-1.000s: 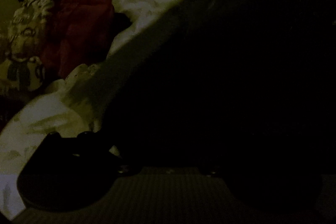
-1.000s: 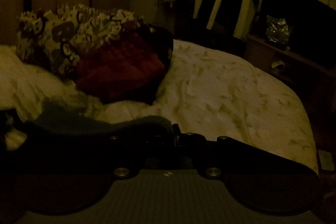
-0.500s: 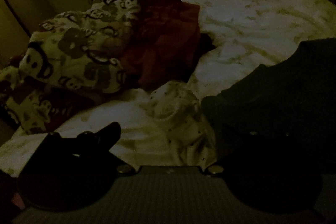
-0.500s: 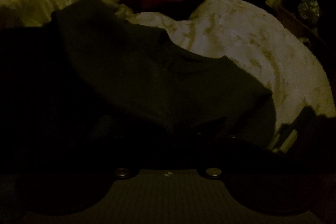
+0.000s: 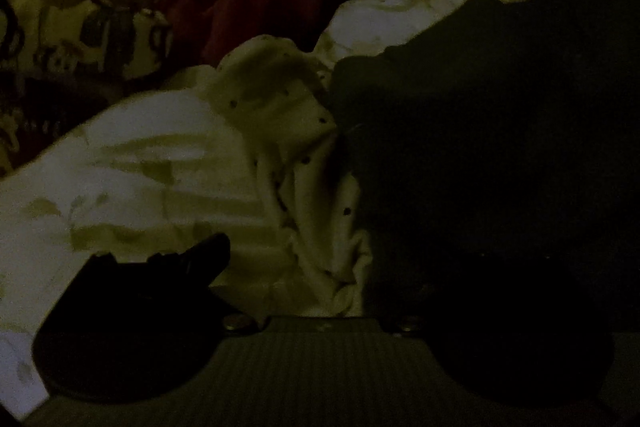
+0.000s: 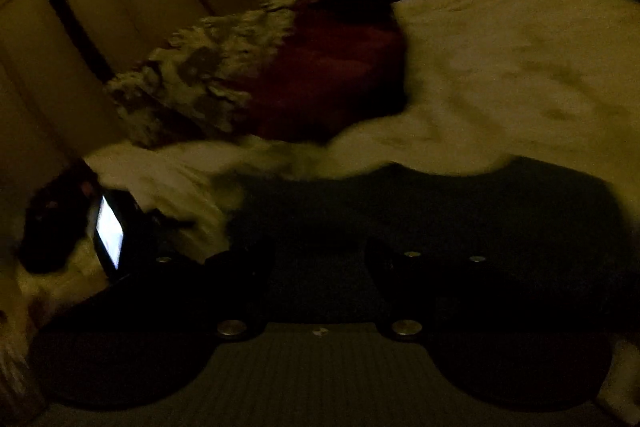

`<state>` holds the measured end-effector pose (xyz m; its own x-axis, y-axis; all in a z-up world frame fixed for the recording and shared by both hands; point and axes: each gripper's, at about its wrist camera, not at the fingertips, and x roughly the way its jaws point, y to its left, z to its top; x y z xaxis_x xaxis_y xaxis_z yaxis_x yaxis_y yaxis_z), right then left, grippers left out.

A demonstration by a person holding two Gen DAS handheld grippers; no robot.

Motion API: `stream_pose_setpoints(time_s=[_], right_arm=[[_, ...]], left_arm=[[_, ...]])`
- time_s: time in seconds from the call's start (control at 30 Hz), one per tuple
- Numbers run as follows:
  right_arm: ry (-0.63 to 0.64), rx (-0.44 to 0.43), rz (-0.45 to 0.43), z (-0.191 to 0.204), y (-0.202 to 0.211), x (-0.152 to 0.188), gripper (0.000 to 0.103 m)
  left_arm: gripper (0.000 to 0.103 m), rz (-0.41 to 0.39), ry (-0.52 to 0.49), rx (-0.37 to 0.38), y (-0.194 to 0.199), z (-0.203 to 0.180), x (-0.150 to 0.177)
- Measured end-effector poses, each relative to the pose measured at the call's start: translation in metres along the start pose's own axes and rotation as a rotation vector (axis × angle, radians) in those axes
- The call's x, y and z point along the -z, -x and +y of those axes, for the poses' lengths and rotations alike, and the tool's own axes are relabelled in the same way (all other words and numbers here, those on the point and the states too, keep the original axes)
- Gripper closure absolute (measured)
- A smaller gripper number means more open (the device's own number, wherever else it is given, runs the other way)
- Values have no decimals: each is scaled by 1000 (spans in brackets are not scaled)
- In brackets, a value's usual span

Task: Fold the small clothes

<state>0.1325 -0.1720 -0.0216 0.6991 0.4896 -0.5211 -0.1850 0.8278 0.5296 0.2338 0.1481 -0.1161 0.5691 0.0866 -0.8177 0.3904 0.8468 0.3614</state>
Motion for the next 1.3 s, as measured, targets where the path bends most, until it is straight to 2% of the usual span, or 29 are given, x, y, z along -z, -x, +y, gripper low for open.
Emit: stream_pose_setpoints(time_s=[0.07,0.17,0.23,0.3,0.37,0.4,0.47,0.5,0.57,0.67,0.7,0.77,0.83,0.87,0.9,0.93,1.0,1.07,1.17,1.23,1.3], right_arm=[[-26,-39,19,13,-45,-15,15],[-50,-94,94,35,-125,-30,15],[-34,-84,129,45,-164,-33,16],[13,-32,138,51,-195,-35,16],[-10,-30,170,47,-223,-36,17],[-43,-55,184,42,-231,-35,24],[-96,-146,222,34,-242,-34,72],[-88,-162,221,35,-243,-34,86],[-29,-133,160,46,-236,-41,89],[7,-88,39,62,-231,-57,102],[44,-78,9,70,-233,-61,102],[116,-30,29,83,-249,-64,102],[189,51,89,89,-269,-55,102],[185,52,77,88,-268,-50,101],[145,26,42,83,-260,-48,91],[78,-6,4,76,-249,-47,77],[-76,-44,-64,57,-216,-46,65],[-160,-71,-61,41,-175,-39,61],[-96,-82,-59,28,-90,-14,58],[-72,-55,-110,13,-28,6,47],[-118,27,-178,-13,40,28,41]], left_arm=[[0,-17,12,24,2,5,5],[0,-42,7,36,4,5,10],[0,-53,2,35,3,4,11],[0,-65,-7,37,3,2,12],[0,-74,-5,46,3,3,13],[0,-77,-2,56,2,4,15],[0,-80,9,70,0,6,16],[0,-85,15,75,0,7,17],[0,-91,26,81,-1,9,18],[0,-85,24,82,-3,8,18],[0,-82,19,75,-3,6,18],[0,-76,8,65,-4,4,18],[0,-76,15,67,-5,5,18],[0,-77,19,70,-5,6,18],[0,-78,22,72,-6,6,19],[0,-78,24,73,-7,7,19],[0,-73,25,69,-9,7,18],[0,-71,21,66,-8,6,18],[0,-62,23,72,-7,7,16],[0,-48,31,80,-7,10,13],[0,-25,39,79,-3,11,8]])
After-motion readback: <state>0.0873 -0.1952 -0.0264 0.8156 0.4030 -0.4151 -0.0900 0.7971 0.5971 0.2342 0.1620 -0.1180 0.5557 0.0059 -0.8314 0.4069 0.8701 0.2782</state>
